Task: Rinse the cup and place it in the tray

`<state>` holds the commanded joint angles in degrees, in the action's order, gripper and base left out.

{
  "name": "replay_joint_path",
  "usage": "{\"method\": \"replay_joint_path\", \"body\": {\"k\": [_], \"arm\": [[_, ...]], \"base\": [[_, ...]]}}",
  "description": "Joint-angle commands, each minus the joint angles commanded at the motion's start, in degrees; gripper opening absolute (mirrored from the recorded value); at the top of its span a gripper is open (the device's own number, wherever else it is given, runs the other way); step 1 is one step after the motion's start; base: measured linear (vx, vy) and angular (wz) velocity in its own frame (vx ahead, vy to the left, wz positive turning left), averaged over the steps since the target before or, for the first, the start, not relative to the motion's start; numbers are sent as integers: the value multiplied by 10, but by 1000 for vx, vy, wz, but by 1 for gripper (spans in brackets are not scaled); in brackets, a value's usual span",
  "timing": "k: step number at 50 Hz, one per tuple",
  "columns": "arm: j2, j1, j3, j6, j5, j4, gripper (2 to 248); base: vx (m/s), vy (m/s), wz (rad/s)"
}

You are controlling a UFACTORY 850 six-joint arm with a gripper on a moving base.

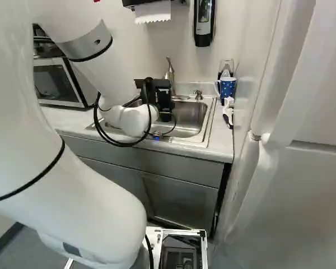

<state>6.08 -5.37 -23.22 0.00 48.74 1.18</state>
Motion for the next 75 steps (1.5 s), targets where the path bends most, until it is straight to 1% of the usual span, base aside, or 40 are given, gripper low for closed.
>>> {"method": "replay_joint_path", "body": {"k": [8, 22, 45, 63, 75], "arm": [[0, 11, 0, 0, 0, 0, 122], [2, 38, 2, 0, 0, 0, 122], [28, 83, -2, 0, 0, 0, 122], [49, 84, -8, 0, -9, 0, 122], [48, 97, -24, 0, -14, 0, 122]], "base": [[0, 0, 0], [0, 0, 0], [0, 0, 0], [0, 0, 0], [0, 0, 0]]}}
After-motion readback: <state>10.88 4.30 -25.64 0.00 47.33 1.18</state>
